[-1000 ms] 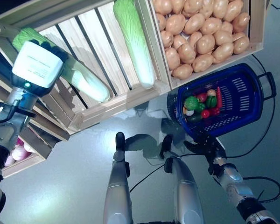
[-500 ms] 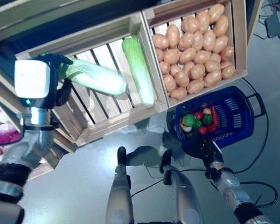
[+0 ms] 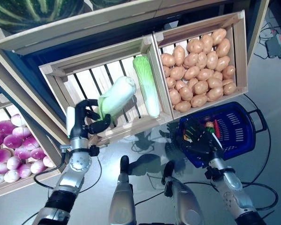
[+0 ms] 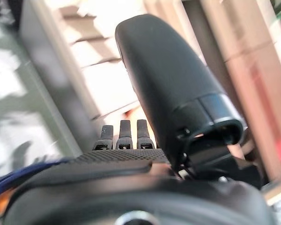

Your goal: Put vegetables into the basket

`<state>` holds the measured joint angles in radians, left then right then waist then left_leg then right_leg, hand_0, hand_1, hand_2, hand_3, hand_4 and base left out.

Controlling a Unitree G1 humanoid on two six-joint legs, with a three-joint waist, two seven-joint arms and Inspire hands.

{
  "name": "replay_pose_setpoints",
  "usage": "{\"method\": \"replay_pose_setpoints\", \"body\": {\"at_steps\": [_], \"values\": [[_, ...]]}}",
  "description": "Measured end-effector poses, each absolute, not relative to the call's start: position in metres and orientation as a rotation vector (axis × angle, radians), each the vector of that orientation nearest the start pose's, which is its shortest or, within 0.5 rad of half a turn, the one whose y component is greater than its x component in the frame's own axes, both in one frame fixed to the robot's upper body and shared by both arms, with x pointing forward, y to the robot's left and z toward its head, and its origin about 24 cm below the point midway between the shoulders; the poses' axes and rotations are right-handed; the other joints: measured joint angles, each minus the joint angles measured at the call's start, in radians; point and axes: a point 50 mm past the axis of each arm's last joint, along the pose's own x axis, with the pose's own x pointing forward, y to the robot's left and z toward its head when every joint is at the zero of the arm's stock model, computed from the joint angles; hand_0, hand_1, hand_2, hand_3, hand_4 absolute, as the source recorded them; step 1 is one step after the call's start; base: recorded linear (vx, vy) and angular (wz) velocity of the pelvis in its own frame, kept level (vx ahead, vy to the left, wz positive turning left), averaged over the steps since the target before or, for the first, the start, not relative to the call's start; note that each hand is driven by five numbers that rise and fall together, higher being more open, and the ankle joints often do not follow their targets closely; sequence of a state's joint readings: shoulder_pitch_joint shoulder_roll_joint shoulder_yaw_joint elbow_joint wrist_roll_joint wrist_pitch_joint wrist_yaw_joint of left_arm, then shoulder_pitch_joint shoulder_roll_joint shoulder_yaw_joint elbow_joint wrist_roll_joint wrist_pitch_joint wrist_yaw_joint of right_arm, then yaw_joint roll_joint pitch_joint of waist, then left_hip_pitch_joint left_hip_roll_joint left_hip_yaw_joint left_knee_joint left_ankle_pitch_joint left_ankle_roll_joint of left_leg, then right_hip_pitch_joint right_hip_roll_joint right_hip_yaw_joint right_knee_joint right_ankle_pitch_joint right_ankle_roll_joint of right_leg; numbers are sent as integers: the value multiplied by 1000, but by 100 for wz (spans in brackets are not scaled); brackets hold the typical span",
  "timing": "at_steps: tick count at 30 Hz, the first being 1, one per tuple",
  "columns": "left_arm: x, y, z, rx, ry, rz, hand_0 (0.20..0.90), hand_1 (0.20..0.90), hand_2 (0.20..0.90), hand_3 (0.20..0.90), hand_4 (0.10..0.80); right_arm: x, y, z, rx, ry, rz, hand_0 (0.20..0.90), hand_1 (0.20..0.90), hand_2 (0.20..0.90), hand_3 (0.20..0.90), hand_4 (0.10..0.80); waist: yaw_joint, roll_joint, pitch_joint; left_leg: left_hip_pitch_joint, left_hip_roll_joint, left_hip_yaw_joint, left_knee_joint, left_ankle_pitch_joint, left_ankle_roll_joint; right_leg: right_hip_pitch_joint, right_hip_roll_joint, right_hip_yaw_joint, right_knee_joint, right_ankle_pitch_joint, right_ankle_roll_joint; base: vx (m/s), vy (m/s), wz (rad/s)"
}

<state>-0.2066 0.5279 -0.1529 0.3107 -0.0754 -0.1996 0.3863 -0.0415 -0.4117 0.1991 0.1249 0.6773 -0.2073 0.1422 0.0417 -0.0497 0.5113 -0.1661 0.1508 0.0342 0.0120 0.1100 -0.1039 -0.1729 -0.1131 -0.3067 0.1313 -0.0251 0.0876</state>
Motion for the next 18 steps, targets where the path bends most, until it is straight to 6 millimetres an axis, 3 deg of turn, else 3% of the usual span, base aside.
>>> {"method": "replay_pose_setpoints", "body": {"at_steps": [6, 12, 18], "values": [[287, 226, 51, 425, -19, 124, 300, 300, 300, 300, 400, 263, -170, 80, 268, -145, 387, 900, 900, 900, 900, 800, 3, 22, -45, 68, -3, 3, -41, -1, 2, 99, 14, -7, -107, 39, 10, 73, -7, 2], [288, 216, 42, 411, 51, 51, 300, 300, 300, 300, 400, 275, -156, 95, 264, -97, 495, 900, 900, 900, 900, 800, 12, 26, -99, 121, -11, 9, -67, -2, 3, 187, 25, -5, -220, 91, 16, 77, -7, -1], [287, 209, 33, 413, 113, 10, 300, 300, 300, 300, 400, 282, -144, 100, 274, -35, 556, 900, 900, 900, 900, 800, 33, 36, -167, 147, -10, 9, -85, 0, 5, 205, 27, -3, -220, 91, 16, 60, -15, -1]]}}
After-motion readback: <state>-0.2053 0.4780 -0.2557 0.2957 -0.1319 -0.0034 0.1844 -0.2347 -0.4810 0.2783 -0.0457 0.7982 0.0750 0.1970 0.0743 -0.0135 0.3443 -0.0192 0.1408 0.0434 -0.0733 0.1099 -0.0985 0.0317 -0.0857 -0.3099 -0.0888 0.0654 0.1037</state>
